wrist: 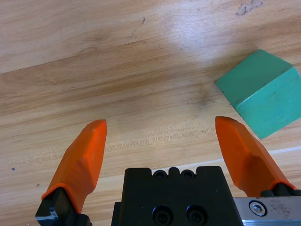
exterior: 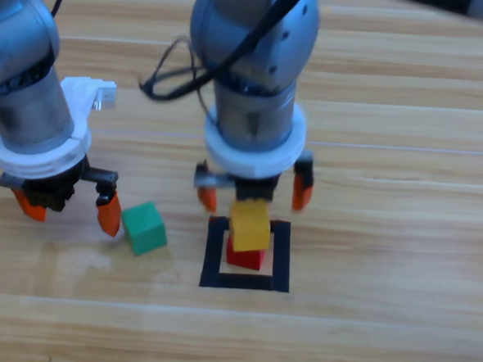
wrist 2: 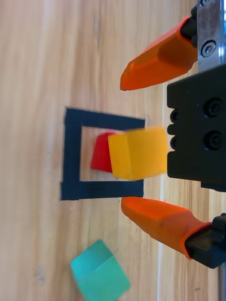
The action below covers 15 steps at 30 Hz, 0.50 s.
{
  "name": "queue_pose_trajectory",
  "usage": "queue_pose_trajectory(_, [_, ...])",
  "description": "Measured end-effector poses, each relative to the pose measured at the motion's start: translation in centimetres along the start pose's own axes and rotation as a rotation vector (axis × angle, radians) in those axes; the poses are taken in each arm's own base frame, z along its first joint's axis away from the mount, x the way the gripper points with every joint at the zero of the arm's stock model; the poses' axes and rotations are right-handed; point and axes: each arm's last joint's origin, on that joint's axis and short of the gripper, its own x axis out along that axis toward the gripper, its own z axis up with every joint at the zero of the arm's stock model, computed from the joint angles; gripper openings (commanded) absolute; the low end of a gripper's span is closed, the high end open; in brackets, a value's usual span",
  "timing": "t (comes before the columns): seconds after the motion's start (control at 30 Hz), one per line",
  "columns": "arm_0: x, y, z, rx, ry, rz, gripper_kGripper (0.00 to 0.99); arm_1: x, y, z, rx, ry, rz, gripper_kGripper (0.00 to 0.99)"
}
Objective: Stack the blocks in the rectangular block: red at the bottom, yellow in the middle, green on top
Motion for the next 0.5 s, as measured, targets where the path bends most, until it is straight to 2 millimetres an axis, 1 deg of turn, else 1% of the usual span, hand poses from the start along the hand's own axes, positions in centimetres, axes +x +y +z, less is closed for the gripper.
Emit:
queue_pose_trajectory(0.03, [0.0, 0.0, 0.0, 0.000, 0.000, 0.000, 0.976, -0.8, -0.3, 0.1, 0.002, -0.022, 0.002, 0.990])
queue_pose_trajectory(0.07, [0.1, 0.0, 0.0, 0.000, 0.001, 0.000, 0.974, -4.1, -1.7, 0.1, 0.000, -0.100, 0.007, 0.990])
queue_pose_trajectory(0.1, [0.1, 0.0, 0.0, 0.000, 0.000, 0.000, 0.974, -5.5, -2.3, 0.1, -0.004, -0.129, 0.007, 0.989])
queue_pose_trajectory(0.2, [0.1, 0.0, 0.0, 0.000, 0.001, 0.000, 0.974, -11.4, -5.7, -0.9, -0.039, -0.214, 0.033, 0.988])
queue_pose_trajectory(0.23, [0.1, 0.0, 0.1, 0.000, 0.002, 0.001, 0.974, -12.5, -6.7, -1.3, -0.054, -0.224, 0.038, 0.988])
queue_pose_trajectory(0.27, [0.2, 0.0, 0.1, 0.000, 0.003, 0.001, 0.974, -14.1, -8.2, -2.0, -0.094, -0.239, 0.042, 0.988])
queue_pose_trajectory(0.33, [0.3, 0.0, 0.1, 0.000, 0.006, 0.002, 0.974, -15.1, -10.6, -3.4, -0.178, -0.263, 0.051, 0.988])
queue_pose_trajectory(0.4, [0.4, 0.0, 0.2, 0.000, 0.009, 0.003, 0.974, -14.0, -12.7, -4.8, -0.274, -0.276, 0.105, 0.988])
queue_pose_trajectory(0.43, [0.5, -0.1, 0.3, -0.001, 0.009, 0.003, 0.974, -13.0, -14.3, -5.8, -0.326, -0.276, 0.185, 0.988])
queue_pose_trajectory(0.47, [0.4, -0.1, 0.3, -0.002, 0.007, 0.003, 0.974, -12.4, -15.0, -6.2, -0.343, -0.268, 0.228, 0.988])
queue_pose_trajectory(0.5, [0.3, -0.2, 0.5, -0.006, 0.002, 0.001, 0.974, -11.4, -16.5, -6.8, -0.366, -0.261, 0.305, 0.988])
